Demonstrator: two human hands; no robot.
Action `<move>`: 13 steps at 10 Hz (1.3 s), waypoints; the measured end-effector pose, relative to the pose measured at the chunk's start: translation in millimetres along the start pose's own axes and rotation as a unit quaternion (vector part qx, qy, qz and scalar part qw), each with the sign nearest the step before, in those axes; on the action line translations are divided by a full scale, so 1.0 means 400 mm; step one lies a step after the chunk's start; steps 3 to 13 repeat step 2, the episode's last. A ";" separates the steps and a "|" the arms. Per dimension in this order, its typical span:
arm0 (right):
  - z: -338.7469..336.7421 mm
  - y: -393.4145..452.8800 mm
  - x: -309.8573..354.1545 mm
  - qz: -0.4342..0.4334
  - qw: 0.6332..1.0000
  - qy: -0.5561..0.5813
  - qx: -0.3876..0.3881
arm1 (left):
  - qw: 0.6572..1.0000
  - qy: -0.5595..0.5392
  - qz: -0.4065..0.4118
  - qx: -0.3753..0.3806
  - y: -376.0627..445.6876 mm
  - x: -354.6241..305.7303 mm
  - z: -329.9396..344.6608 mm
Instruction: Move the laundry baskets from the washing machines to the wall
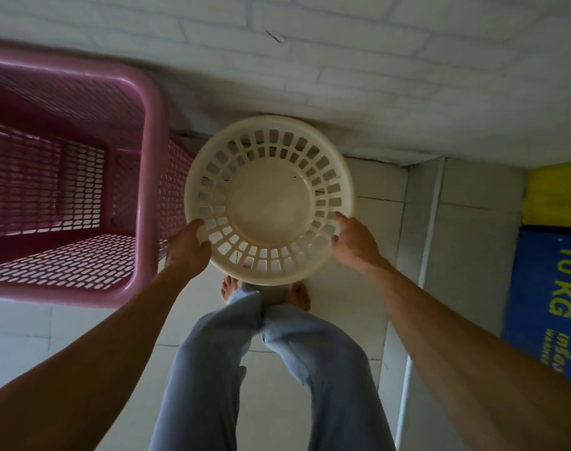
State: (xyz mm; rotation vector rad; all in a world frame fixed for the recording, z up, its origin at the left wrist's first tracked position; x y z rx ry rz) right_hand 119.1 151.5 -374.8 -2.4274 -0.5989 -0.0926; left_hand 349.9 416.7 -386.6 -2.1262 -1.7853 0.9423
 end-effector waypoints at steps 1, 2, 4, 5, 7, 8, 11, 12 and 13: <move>-0.050 -0.088 0.058 -0.026 1.000 -0.009 -0.010 | 1.000 -0.001 0.029 0.009 -0.084 -0.045 -0.059; -0.080 -0.193 0.118 -0.051 0.999 0.012 0.005 | 0.997 0.008 0.069 0.018 -0.181 -0.106 -0.135; -0.080 -0.193 0.118 -0.051 0.999 0.012 0.005 | 0.997 0.008 0.069 0.018 -0.181 -0.106 -0.135; -0.080 -0.193 0.118 -0.051 0.999 0.012 0.005 | 0.997 0.008 0.069 0.018 -0.181 -0.106 -0.135; -0.080 -0.193 0.118 -0.051 0.999 0.012 0.005 | 0.997 0.008 0.069 0.018 -0.181 -0.106 -0.135; -0.080 -0.193 0.118 -0.051 0.999 0.012 0.005 | 0.997 0.008 0.069 0.018 -0.181 -0.106 -0.135; -0.080 -0.193 0.118 -0.051 0.999 0.012 0.005 | 0.997 0.008 0.069 0.018 -0.181 -0.106 -0.135; -0.080 -0.193 0.118 -0.051 0.999 0.012 0.005 | 0.997 0.008 0.069 0.018 -0.181 -0.106 -0.135; -0.080 -0.193 0.118 -0.051 0.999 0.012 0.005 | 0.997 0.008 0.069 0.018 -0.181 -0.106 -0.135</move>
Point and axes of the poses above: each hand's wrist, its own y-axis towards the middle knuckle, its own z-axis out of the palm, x = y × z, the point moved 9 cm from there along y, towards the middle knuckle, and after that the axes turned 13 degrees about -x, right-handed, at the moved point
